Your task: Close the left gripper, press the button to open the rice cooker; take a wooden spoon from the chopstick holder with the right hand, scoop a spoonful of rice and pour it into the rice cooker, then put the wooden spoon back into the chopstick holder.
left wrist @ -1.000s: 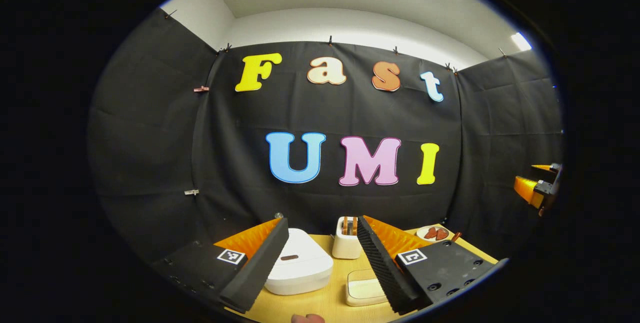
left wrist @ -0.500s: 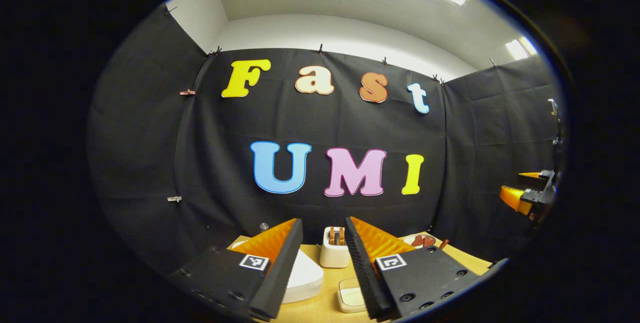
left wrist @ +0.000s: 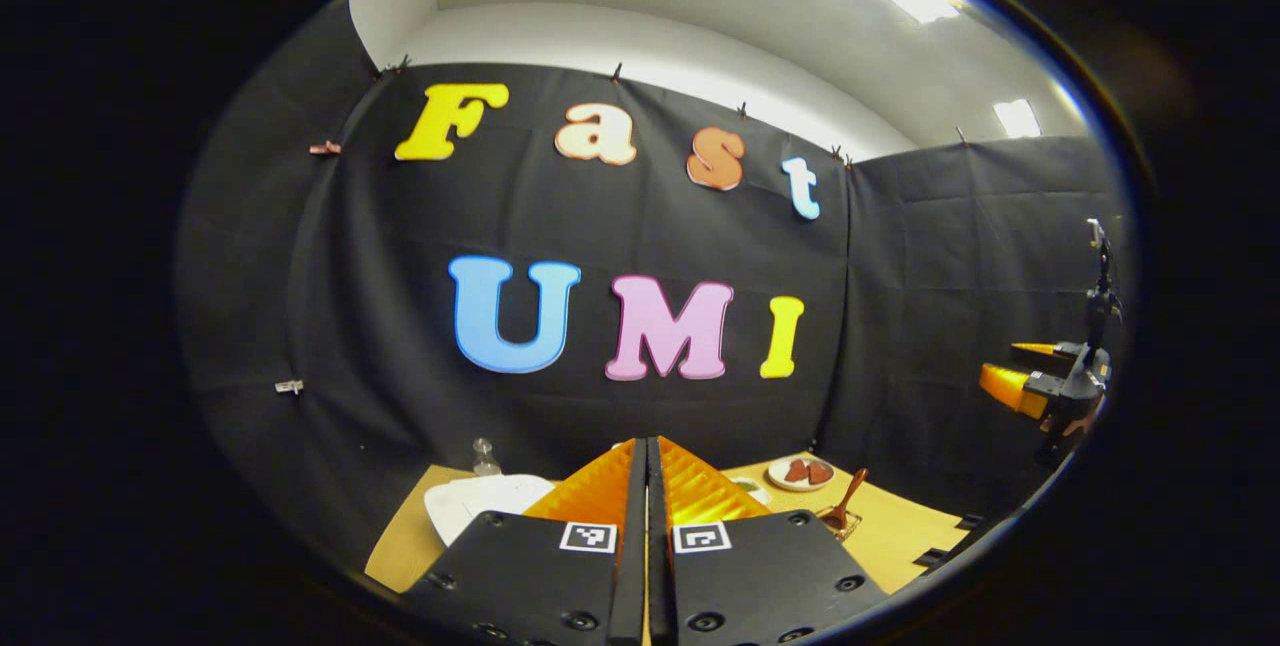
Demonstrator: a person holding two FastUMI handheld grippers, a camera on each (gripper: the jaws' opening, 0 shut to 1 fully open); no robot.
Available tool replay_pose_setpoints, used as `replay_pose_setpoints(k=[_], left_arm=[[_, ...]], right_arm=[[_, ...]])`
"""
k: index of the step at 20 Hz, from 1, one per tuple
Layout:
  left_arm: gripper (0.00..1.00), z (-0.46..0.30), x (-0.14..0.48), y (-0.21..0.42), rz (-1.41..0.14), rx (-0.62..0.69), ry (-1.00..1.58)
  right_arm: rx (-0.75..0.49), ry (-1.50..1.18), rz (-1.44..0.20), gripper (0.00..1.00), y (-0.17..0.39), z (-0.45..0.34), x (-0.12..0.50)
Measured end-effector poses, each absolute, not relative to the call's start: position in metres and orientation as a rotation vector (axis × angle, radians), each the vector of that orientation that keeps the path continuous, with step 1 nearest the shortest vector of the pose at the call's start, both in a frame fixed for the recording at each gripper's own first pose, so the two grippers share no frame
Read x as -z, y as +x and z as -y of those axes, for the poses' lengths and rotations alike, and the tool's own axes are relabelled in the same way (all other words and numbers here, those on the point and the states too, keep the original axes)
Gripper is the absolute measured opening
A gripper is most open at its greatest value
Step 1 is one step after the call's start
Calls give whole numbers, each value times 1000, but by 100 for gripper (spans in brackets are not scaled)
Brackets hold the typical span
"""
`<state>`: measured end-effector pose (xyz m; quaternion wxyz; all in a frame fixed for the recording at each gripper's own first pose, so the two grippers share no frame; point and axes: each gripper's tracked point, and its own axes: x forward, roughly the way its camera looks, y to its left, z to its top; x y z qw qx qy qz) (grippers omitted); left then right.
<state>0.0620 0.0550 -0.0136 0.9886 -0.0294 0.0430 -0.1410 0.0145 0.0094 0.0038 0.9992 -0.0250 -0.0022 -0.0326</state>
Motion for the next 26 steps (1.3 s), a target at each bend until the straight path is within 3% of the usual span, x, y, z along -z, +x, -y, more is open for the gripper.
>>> replay_pose_setpoints(k=[12, 19, 26], left_arm=[[6, -100, 168, 165, -713, 389, -277], [6, -132, 233, 186, -874, 292, -343], [6, -135, 252, 192, -915, 262, -264]], right_arm=[[107, -70, -7, 97, 14, 9, -2], [116, -87, -37, 97, 18, 17, 5], [96, -75, -66, 97, 28, 12, 12]])
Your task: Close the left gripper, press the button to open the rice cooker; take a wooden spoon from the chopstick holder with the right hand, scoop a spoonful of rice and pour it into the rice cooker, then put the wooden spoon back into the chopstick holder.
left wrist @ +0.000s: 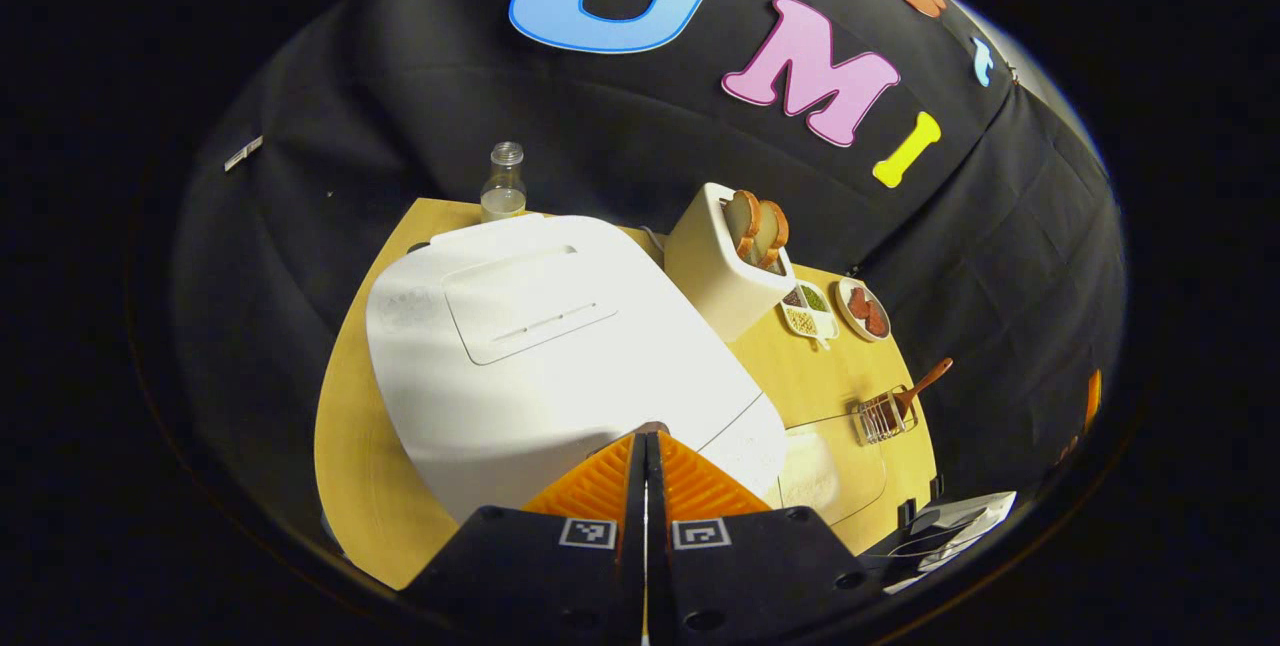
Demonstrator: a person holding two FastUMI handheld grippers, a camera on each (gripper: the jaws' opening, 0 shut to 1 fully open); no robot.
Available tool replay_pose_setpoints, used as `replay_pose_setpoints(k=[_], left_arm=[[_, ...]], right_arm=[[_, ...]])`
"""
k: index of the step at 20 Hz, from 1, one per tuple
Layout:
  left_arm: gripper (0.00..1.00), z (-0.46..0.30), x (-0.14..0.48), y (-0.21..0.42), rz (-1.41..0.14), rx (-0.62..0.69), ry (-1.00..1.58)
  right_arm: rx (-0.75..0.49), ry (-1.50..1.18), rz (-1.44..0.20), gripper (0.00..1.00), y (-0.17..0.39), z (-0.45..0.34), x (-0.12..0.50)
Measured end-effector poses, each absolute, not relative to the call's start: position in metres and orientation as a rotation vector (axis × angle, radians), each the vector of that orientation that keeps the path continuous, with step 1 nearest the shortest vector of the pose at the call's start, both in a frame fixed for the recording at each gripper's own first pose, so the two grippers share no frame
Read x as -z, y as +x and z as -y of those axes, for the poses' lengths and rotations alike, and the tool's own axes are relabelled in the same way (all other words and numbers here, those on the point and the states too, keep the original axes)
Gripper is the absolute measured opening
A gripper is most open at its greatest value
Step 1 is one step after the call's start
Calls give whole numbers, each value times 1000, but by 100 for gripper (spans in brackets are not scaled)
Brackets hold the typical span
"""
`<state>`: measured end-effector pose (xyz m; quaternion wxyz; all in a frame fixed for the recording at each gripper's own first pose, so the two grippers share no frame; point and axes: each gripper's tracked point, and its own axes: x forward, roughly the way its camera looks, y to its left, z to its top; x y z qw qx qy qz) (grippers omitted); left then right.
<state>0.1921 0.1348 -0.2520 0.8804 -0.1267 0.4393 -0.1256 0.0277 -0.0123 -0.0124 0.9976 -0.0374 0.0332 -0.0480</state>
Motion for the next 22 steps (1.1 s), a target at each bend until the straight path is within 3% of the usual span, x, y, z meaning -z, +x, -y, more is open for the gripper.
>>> replay_pose_setpoints(k=[16, 22], left_arm=[[7, -131, 272, 190, -959, 221, -190], [7, -135, 221, 206, -798, 215, -108]], right_arm=[[108, -51, -88, 97, 29, 24, 23], [105, -68, -78, 97, 26, 26, 18]])
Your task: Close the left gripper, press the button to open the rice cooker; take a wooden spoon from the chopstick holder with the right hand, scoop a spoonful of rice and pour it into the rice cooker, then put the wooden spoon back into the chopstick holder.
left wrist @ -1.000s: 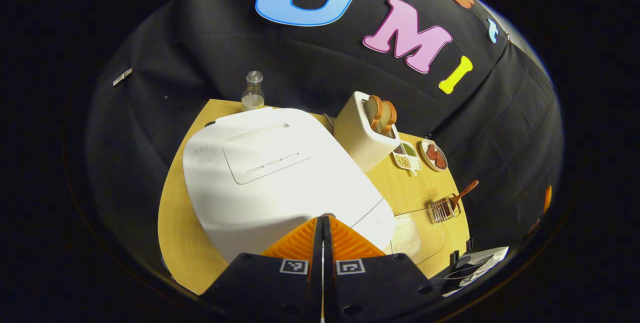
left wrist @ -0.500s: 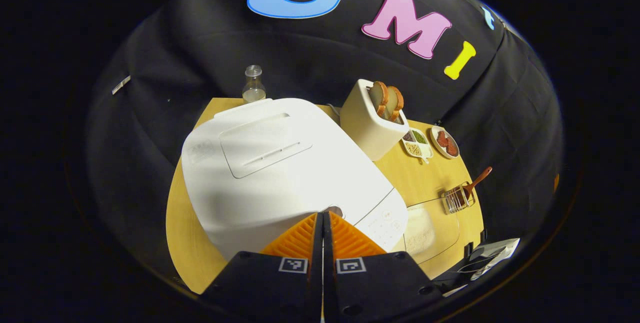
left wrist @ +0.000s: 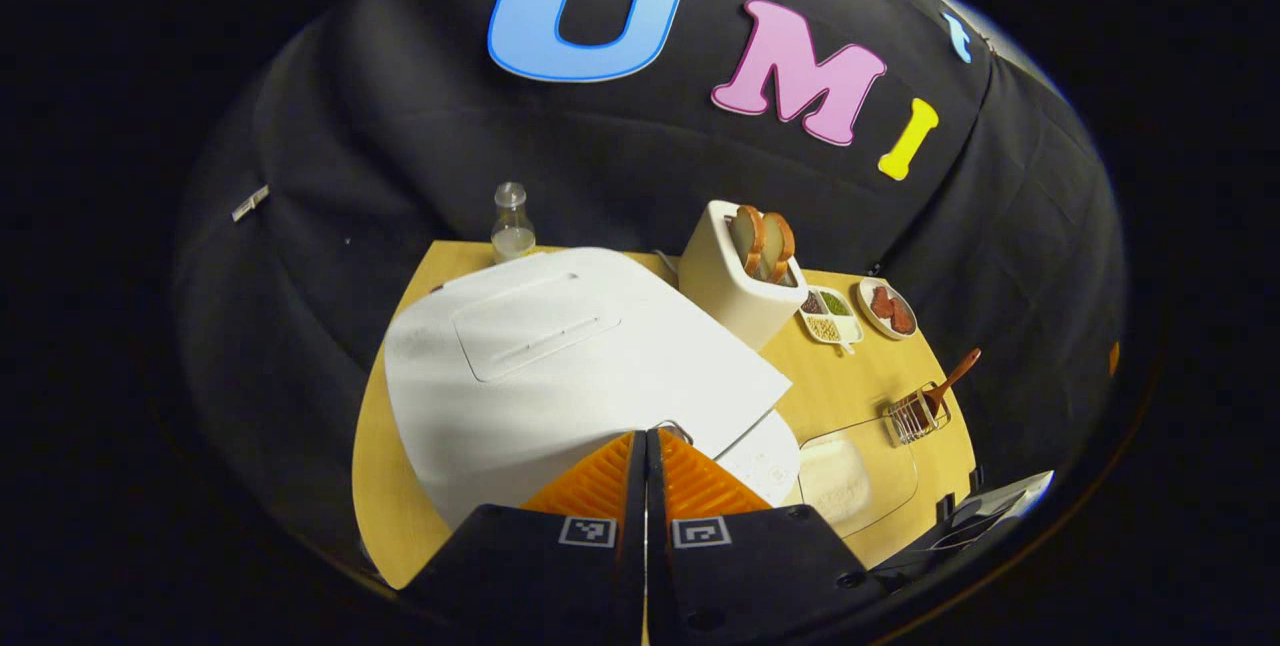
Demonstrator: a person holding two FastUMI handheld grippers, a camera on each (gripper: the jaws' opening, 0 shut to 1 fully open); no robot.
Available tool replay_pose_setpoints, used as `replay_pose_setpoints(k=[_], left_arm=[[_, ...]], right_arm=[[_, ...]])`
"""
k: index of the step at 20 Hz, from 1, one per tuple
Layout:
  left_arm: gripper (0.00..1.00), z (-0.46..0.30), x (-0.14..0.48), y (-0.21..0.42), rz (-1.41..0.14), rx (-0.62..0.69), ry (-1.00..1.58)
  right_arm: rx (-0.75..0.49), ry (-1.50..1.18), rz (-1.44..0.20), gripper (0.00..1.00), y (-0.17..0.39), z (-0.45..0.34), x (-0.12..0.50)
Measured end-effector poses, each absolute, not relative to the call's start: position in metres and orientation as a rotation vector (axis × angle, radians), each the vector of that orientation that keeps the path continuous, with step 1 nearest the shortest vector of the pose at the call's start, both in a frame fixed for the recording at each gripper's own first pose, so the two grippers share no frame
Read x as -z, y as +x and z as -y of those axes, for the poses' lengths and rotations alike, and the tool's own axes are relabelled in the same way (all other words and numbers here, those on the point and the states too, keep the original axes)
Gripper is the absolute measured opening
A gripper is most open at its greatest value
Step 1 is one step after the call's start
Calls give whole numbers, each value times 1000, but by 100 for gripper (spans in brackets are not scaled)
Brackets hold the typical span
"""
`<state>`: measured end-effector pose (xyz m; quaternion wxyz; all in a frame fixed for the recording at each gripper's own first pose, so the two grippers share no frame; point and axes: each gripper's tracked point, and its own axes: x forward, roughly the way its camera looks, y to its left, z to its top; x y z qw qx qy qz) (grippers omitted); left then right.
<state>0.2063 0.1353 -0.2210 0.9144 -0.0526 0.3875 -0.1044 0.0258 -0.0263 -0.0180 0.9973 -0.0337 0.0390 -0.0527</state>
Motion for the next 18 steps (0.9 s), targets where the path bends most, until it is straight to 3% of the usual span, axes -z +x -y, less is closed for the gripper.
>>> replay_pose_setpoints(k=[8, 13, 15, 18], left_arm=[[6, -160, 120, 241, -458, 100, -23], [9, -161, 64, 227, -244, 2, 14], [26, -158, 37, 217, -144, -36, -18], [75, -140, 15, 191, -74, -52, -60]], right_arm=[[118, -74, -63, 97, 14, 32, 15], [102, -69, -82, 97, 12, 40, 27], [83, -51, -92, 97, 17, 43, 34], [39, -31, -101, 97, 30, 45, 47]])
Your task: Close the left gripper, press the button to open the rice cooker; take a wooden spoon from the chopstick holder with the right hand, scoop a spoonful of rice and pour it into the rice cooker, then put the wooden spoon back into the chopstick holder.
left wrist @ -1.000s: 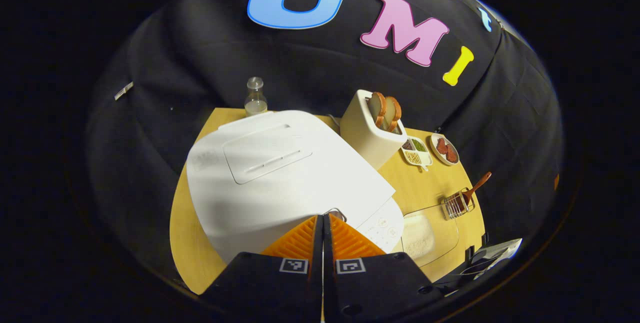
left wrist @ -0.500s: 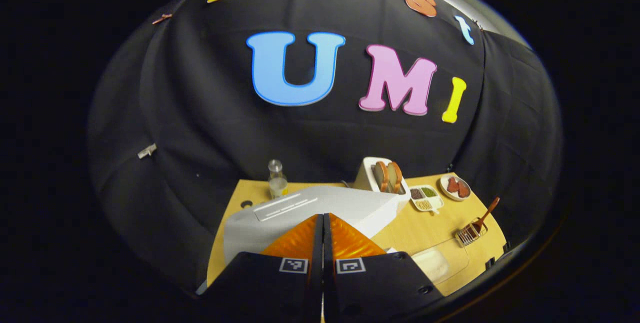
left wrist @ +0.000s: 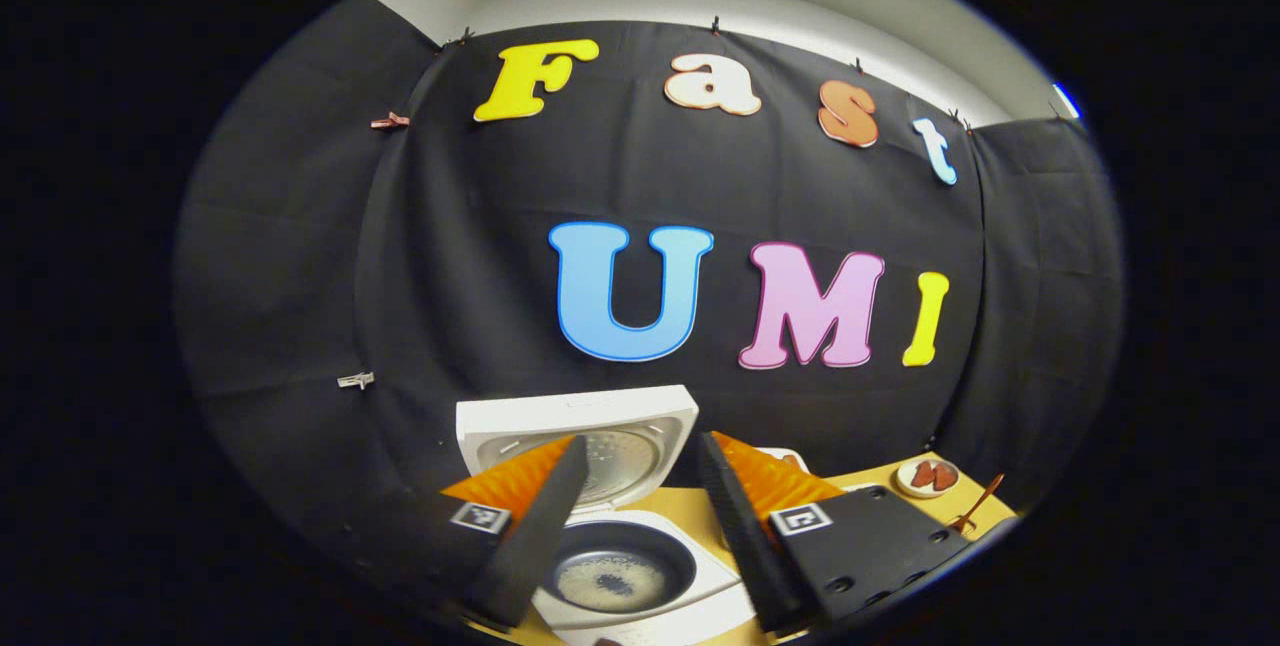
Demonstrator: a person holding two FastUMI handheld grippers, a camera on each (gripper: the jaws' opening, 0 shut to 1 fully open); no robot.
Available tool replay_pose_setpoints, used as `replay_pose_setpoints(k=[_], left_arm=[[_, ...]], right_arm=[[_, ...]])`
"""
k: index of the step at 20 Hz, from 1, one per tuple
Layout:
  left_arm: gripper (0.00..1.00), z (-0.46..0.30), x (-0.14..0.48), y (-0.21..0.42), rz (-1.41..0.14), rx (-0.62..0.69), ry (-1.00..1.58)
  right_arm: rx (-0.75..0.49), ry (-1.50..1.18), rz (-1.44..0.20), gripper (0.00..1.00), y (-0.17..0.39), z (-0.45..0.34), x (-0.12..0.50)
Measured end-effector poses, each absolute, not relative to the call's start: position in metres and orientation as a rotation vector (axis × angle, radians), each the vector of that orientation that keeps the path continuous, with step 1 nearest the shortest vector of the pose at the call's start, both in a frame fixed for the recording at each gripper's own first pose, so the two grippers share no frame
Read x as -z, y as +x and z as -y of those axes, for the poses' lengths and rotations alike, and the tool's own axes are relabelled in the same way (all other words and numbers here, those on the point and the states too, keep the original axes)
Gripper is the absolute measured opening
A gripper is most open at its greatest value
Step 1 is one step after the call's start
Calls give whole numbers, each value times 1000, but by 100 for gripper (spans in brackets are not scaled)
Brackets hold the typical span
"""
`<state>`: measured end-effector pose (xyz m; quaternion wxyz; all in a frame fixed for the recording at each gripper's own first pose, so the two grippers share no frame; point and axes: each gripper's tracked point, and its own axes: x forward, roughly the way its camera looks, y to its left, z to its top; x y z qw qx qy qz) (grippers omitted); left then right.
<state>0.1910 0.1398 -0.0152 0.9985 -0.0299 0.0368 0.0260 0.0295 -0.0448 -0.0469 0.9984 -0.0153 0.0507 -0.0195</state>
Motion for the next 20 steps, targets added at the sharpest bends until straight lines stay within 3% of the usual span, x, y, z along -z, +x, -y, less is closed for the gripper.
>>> replay_pose_setpoints(k=[1, 2, 12, 20], left_arm=[[92, -131, 13, 183, -67, -53, -62], [98, -125, 8, 180, -61, -65, -57], [95, -20, -12, 112, -28, -110, -84], [95, -9, 17, 53, -95, -220, -49]], right_arm=[[18, -19, -104, 98, 35, 44, 52], [-4, -6, -111, 98, 41, 42, 59], [-240, 145, -196, 98, 94, 26, 156], [-374, 300, -377, 97, 135, 5, 278]])
